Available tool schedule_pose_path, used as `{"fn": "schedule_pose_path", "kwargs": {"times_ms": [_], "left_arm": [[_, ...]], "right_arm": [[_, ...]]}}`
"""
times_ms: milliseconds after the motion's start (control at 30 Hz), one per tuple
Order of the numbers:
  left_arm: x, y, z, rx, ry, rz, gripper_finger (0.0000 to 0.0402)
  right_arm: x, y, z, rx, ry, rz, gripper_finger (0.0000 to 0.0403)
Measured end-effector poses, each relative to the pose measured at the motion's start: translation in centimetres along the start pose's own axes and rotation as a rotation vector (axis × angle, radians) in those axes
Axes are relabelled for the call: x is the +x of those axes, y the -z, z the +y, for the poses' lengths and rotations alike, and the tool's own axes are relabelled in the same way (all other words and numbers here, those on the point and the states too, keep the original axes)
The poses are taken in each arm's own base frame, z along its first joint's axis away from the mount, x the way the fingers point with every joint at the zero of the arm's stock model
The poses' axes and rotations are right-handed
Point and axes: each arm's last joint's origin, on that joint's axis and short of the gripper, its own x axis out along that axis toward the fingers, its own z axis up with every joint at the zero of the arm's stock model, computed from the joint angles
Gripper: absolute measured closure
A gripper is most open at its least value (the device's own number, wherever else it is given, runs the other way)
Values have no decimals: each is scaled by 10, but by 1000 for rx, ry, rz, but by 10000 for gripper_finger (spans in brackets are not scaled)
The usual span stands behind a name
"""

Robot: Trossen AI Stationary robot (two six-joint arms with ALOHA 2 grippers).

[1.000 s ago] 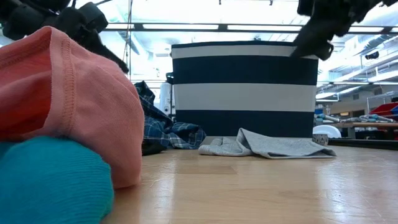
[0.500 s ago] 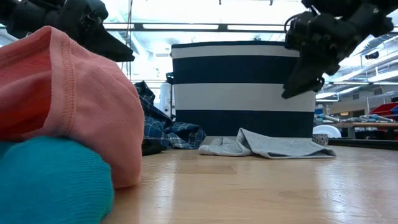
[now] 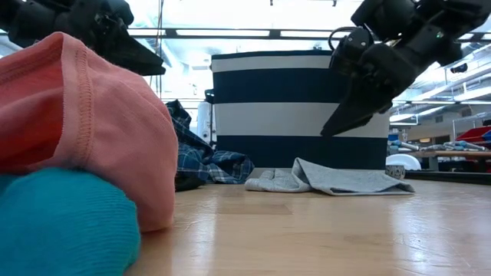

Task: Sort clothes
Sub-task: Put the blue sock into the blue bin

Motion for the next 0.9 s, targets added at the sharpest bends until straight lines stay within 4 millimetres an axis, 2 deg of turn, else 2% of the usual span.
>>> {"fn": "schedule_pose_path", "kwargs": {"times_ms": [267, 500, 667, 900], "left_arm": [[0, 1, 1, 5, -19, 13, 259], [-3, 16, 10, 17, -281, 133, 259], [-5, 23, 14, -23, -383, 181, 259], [-5, 24, 13, -64, -337, 195, 259]], "right_arm": [[16, 3, 1, -5, -4, -15, 224], [18, 3, 2, 3, -5, -20, 225], [18, 0, 2, 9, -11, -48, 225], [18, -1, 3, 11, -14, -58, 225]]}}
